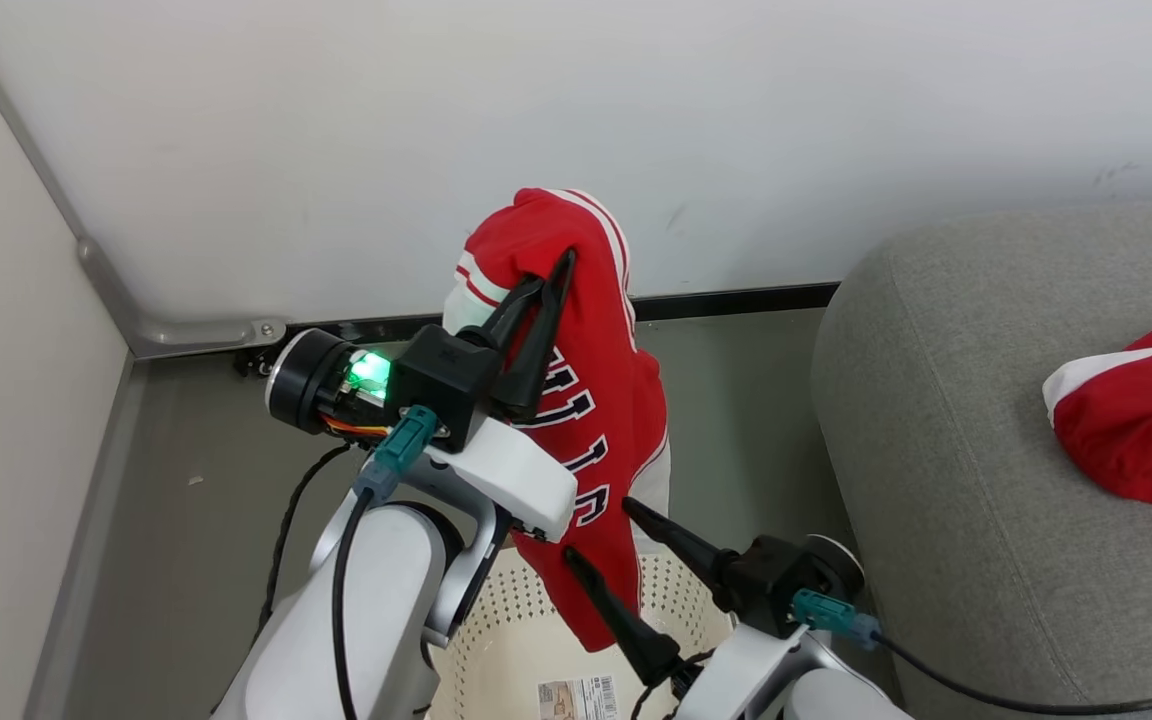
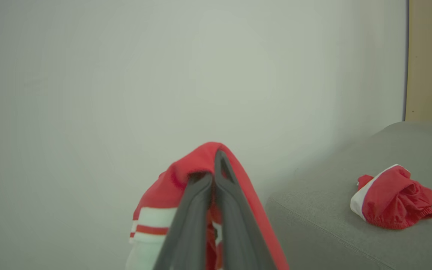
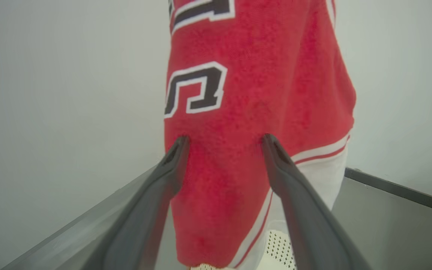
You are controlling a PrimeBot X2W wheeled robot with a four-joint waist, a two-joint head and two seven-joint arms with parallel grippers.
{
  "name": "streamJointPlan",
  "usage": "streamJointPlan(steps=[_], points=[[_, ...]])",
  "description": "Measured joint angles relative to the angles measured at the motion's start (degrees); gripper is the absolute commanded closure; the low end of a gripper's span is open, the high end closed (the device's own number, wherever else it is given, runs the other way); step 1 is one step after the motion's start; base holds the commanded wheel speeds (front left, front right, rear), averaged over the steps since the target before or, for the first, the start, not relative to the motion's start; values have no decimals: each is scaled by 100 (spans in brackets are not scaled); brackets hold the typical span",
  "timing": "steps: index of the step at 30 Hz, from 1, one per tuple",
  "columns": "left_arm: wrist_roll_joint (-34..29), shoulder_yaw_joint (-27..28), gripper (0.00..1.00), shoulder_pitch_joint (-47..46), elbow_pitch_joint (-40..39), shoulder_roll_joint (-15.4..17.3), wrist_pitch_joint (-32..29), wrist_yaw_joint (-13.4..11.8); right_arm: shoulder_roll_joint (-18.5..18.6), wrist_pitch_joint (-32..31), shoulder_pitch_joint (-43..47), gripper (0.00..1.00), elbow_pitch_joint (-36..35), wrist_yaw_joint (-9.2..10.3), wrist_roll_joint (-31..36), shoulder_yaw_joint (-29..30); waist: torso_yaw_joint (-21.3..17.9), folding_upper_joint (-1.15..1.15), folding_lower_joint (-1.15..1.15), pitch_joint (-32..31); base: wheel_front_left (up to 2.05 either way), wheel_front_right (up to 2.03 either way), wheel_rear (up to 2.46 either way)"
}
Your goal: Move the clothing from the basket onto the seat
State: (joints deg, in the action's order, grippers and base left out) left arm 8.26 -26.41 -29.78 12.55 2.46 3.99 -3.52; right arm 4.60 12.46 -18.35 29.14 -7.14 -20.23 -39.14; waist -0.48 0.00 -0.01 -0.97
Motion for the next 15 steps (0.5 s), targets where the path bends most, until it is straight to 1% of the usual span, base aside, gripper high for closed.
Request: streamJointPlan(steps=[3,5,11,15], points=[[1,-98,100,-13,-5,-3,-48,0,-44,19,-149,0,100,0,-100,-253,37,0,0,-1,0,0,0],[7,-154,100,-33,-22,-3,-54,0,-66,53,-232,0,165,0,-146,-292,62,0,0,-2,0,0,0],[38,-311,100,-95,-110,-12,-115,-1,-60,121,-556,0,466,0,-138,-110,130,0,0,-7,0,0,0],[187,-435,100,-97,-180,-11,-149,-2,-59,124,-794,0,602,0,-68,-21,174,0,0,-11,0,0,0]])
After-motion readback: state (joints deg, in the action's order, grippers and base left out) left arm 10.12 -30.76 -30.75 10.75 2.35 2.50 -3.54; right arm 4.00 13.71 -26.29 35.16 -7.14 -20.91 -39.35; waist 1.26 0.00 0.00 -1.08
